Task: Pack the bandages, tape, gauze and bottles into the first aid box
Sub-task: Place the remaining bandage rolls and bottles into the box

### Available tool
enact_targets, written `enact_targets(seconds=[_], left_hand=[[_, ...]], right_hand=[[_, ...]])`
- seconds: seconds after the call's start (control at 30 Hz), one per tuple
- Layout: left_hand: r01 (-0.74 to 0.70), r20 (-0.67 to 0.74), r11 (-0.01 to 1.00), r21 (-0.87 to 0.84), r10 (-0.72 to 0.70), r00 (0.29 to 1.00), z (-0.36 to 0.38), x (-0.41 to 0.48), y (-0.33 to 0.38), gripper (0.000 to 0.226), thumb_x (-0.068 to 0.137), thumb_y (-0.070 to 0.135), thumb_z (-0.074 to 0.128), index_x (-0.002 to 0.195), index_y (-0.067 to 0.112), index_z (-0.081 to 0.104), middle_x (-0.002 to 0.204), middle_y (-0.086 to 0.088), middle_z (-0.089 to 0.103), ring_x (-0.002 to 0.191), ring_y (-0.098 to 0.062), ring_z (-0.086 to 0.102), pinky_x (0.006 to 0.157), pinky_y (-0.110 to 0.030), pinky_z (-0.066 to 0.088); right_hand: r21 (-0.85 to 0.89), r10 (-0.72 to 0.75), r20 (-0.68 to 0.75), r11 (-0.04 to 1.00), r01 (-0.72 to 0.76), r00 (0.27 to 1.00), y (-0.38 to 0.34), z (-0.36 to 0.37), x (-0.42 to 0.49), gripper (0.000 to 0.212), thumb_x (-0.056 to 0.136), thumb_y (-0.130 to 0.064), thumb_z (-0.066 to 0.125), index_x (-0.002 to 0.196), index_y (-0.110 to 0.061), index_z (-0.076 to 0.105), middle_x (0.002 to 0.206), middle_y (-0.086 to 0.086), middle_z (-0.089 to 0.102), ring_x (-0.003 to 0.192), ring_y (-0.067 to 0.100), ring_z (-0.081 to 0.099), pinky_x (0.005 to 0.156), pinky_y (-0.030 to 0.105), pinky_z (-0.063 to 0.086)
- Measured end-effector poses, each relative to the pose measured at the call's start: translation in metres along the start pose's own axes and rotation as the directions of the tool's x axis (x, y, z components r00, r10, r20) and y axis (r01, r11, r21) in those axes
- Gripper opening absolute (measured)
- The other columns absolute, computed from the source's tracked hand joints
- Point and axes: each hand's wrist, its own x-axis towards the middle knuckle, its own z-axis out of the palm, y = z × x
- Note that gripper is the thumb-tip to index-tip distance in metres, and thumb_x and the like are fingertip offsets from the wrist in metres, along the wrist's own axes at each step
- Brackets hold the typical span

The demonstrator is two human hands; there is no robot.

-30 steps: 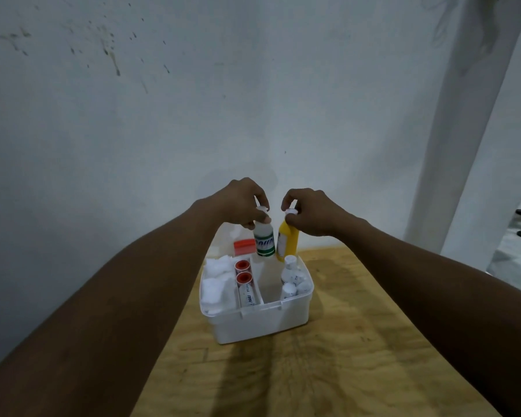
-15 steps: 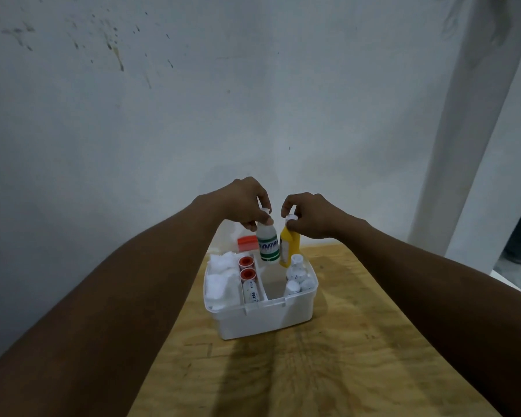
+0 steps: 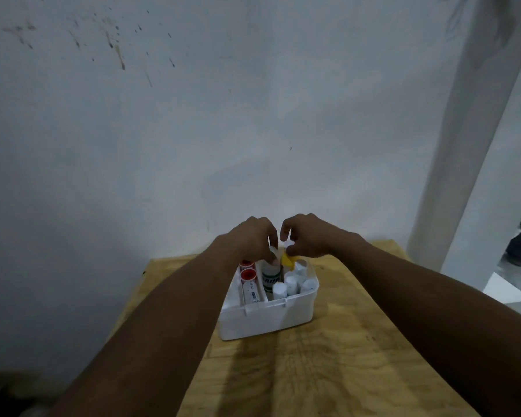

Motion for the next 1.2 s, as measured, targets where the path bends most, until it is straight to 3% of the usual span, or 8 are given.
enact_targets(seconds=[0.13, 0.37, 0.57, 0.87, 1.2], left_hand=[[0.025, -0.001, 0.999, -0.035, -0.025, 1.0, 0.003, 0.002, -0.001, 0.036, 0.074, 0.032, 0.092, 0.104, 0.02, 0.077, 0.104, 0.0, 0.065, 0.094, -0.021, 0.065, 0.073, -0.028, 0.05], [0.05, 0.073, 0.997, -0.06, -0.045, 0.996, -0.006, -0.001, -0.007, 0.043, 0.071, 0.033, 0.093, 0.108, 0.02, 0.075, 0.106, 0.001, 0.066, 0.093, -0.02, 0.068, 0.063, -0.02, 0.047], [0.075, 0.066, 0.994, -0.082, -0.07, 0.995, -0.009, -0.002, -0.01, 0.037, 0.074, 0.03, 0.092, 0.106, 0.019, 0.077, 0.111, -0.002, 0.068, 0.096, -0.02, 0.068, 0.068, -0.024, 0.049], [0.083, 0.079, 0.993, -0.08, -0.077, 0.994, -0.011, -0.001, -0.011, 0.032, 0.076, 0.028, 0.091, 0.104, 0.021, 0.078, 0.105, -0.003, 0.074, 0.093, -0.02, 0.07, 0.07, -0.026, 0.051], [0.084, 0.081, 0.993, -0.083, -0.078, 0.994, -0.012, -0.003, -0.011, 0.031, 0.078, 0.025, 0.089, 0.105, 0.02, 0.077, 0.105, -0.003, 0.073, 0.088, -0.017, 0.069, 0.066, -0.023, 0.049]], right_hand=[[0.041, 0.055, 0.007, 0.998, -0.055, 0.998, 0.007, 0.011, 0.004, 0.022, 0.078, -0.023, 0.074, 0.099, -0.016, 0.071, 0.107, 0.003, 0.063, 0.086, 0.015, 0.059, 0.079, 0.034, 0.056], [0.09, 0.078, 0.057, 0.992, -0.083, 0.995, 0.006, 0.01, 0.009, 0.019, 0.076, -0.023, 0.074, 0.094, -0.018, 0.072, 0.099, -0.002, 0.066, 0.086, 0.014, 0.064, 0.08, 0.034, 0.058], [0.121, 0.091, 0.048, 0.988, -0.096, 0.995, 0.007, 0.007, 0.006, 0.015, 0.082, -0.024, 0.069, 0.095, -0.017, 0.074, 0.096, -0.006, 0.063, 0.087, 0.013, 0.061, 0.075, 0.027, 0.05], [0.126, 0.078, 0.033, 0.989, -0.081, 0.996, 0.006, 0.003, 0.002, 0.02, 0.089, -0.016, 0.061, 0.102, -0.009, 0.074, 0.106, 0.005, 0.073, 0.09, 0.017, 0.064, 0.078, 0.027, 0.052], [0.108, 0.069, 0.028, 0.992, -0.072, 0.997, 0.006, 0.004, 0.002, 0.02, 0.09, -0.017, 0.062, 0.104, -0.009, 0.073, 0.109, 0.004, 0.07, 0.089, 0.015, 0.061, 0.076, 0.026, 0.048]])
